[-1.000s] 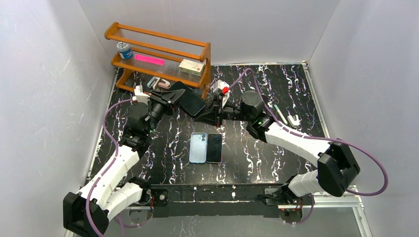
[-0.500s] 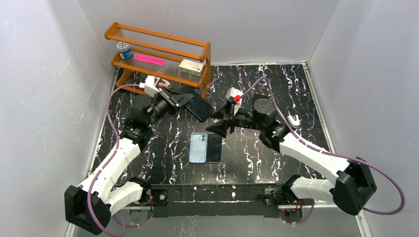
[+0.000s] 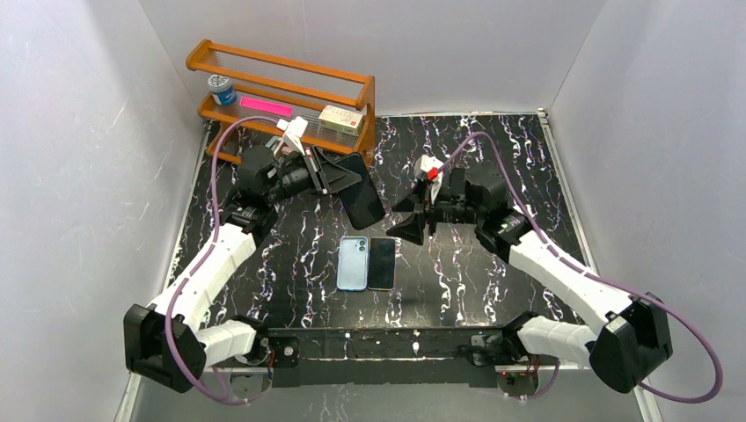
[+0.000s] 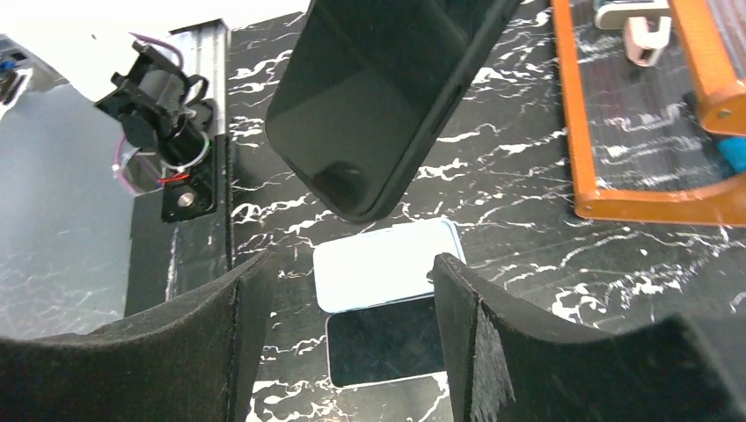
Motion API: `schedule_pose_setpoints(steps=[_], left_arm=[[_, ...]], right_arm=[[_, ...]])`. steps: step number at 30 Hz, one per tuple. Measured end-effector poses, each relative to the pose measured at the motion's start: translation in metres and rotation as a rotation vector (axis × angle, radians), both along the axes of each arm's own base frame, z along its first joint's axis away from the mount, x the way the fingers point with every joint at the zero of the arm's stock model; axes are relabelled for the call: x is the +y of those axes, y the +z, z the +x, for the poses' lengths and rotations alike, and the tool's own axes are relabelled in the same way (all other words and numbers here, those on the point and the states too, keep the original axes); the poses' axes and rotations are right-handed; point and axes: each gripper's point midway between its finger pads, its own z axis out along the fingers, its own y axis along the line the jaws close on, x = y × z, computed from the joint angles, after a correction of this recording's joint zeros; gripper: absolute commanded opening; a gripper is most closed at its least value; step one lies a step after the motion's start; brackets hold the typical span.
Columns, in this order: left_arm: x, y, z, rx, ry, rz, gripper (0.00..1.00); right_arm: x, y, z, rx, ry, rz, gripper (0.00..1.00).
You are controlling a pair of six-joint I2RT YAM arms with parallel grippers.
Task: Take the phone out of the phone case
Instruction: Remove the phone case from the phone.
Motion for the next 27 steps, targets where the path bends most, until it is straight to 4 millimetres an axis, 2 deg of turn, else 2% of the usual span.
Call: schedule_pose_setpoints(steps=[12, 18, 23, 27], left_arm=[[-0.012, 0.019, -0.023, -0.136, -0.217, 0.031, 0.00], [-0.013, 0.020, -0.030, -0.159, -0.265, 0.042, 0.00], [-0.013, 0.018, -0.033, -0.162, -0.284, 0.049, 0.00], [-0.014, 0.018, -0.035, -0.165, -0.297, 0.048, 0.00]], right_arm=[[0.022, 0.000, -0.013, 0.049, 0.254, 0.003, 0.57], [0.025, 0.012, -0.019, 0.045, 0.321, 0.020, 0.50], [0.026, 0.016, -0.022, 0.040, 0.355, 0.027, 0.38], [0.027, 0.014, -0.022, 0.052, 0.370, 0.022, 0.23]])
